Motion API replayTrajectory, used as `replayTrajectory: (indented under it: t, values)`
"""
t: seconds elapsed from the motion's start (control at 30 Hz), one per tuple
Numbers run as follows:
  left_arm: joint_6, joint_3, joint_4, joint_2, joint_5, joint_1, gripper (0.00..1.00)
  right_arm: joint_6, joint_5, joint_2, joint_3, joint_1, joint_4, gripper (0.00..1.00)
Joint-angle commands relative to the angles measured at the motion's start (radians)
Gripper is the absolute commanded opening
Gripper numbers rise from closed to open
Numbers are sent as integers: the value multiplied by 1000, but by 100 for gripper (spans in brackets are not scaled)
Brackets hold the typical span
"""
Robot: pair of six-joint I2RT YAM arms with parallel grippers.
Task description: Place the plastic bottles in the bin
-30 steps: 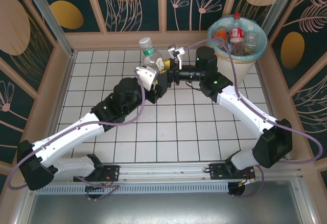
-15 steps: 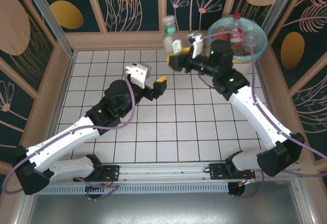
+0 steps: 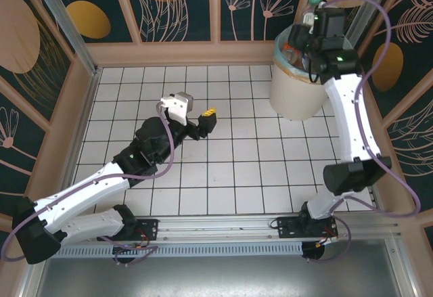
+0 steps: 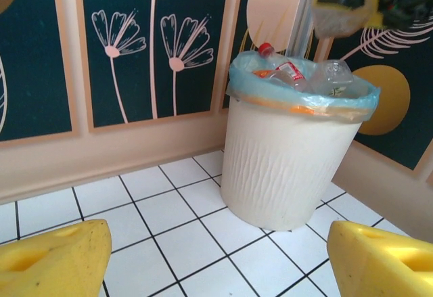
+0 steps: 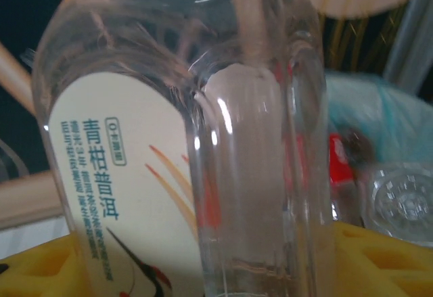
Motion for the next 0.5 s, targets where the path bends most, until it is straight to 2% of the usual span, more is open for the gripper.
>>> replayTrajectory:
  t: [0.0, 0.13, 0.33, 0.47]
  values:
    - [-20, -19, 30, -33, 7, -1, 83, -10, 147, 55, 30, -8, -122, 59]
    - [-26, -44, 23, -51, -8, -1, 83, 3, 182, 94, 51, -12, -164, 65]
    - [-25, -65, 19, -60, -20, -1, 84, 17, 155, 70, 45, -9, -177, 91]
    - [-17, -66, 24, -56, -25, -2, 85, 14, 141, 34, 47, -2, -158, 95]
